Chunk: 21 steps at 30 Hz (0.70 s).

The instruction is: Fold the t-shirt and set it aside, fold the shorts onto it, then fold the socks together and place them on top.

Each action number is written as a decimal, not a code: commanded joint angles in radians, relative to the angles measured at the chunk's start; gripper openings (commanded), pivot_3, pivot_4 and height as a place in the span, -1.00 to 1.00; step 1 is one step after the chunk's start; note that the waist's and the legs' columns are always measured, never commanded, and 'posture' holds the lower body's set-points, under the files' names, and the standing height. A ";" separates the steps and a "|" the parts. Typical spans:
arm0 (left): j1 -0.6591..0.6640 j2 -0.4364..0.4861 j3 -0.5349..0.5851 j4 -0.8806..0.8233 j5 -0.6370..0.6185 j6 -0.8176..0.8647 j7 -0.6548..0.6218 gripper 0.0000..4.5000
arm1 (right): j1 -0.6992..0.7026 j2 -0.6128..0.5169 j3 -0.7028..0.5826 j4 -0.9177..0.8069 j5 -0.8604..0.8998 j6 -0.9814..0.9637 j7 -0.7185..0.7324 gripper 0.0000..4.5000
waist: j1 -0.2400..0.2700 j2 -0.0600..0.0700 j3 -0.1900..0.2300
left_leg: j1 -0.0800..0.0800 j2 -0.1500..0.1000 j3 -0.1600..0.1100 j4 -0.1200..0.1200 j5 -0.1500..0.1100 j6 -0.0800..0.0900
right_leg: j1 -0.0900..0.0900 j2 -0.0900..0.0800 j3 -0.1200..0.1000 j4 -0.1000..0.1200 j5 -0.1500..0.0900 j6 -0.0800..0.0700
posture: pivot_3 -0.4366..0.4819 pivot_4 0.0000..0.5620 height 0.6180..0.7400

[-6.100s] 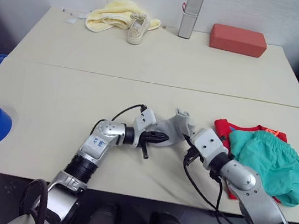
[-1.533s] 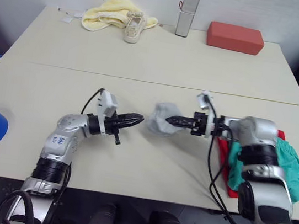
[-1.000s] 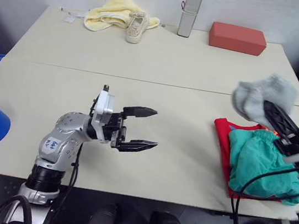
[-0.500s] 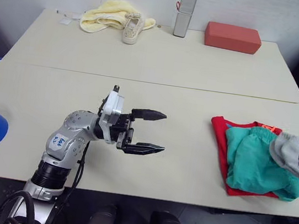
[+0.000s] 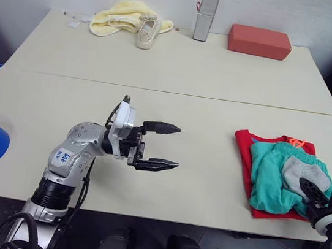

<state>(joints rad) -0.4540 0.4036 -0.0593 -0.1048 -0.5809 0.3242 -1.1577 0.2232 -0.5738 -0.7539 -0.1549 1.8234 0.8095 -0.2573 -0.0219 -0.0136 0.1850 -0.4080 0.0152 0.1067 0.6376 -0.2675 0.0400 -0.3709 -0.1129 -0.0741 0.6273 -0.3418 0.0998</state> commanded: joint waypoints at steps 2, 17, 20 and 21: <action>0.008 0.032 0.003 -0.013 -0.003 0.007 -0.020 1.00 | 0.069 -0.110 -0.098 -0.040 0.106 0.032 -0.029 0.23 | 0.003 0.000 0.000 | 0.000 0.000 0.000 0.000 0.000 0.000 | 0.000 0.000 0.000 0.000 0.000 0.000 | -0.05 -0.47 1.00; 0.045 0.157 0.038 0.067 0.102 -0.060 -0.019 1.00 | 0.457 -0.389 -0.560 -0.078 0.055 0.391 0.517 0.99 | 0.040 0.002 0.000 | 0.000 0.000 0.001 -0.004 -0.002 0.003 | 0.000 0.000 0.001 -0.006 0.000 0.000 | -0.05 -0.47 1.00; 0.080 0.190 0.072 0.063 0.147 -0.093 0.034 1.00 | 0.369 -0.423 -0.518 -0.186 -0.237 0.243 0.724 0.99 | 0.033 0.002 0.000 | 0.000 0.000 0.001 -0.004 -0.002 0.003 | 0.000 0.000 0.001 -0.006 0.000 0.001 | -0.05 -0.47 1.00; 0.093 0.200 0.084 0.061 0.160 -0.104 0.054 1.00 | 0.343 -0.437 -0.467 -0.227 -0.349 0.175 0.810 0.99 | 0.033 0.002 0.000 | 0.001 0.000 0.001 -0.005 -0.002 0.003 | 0.000 0.000 0.001 -0.006 0.000 0.001 | -0.05 -0.47 1.00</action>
<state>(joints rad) -0.3736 0.5850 -0.0124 -0.0255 -0.4424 0.2476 -1.1332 0.5815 -0.9922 -1.2496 -0.3216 1.6205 1.0814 0.4326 0.0114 -0.0115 0.1850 -0.4075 0.0152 0.1079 0.6325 -0.2696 0.0431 -0.3715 -0.1132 -0.0731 0.6214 -0.3413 0.1005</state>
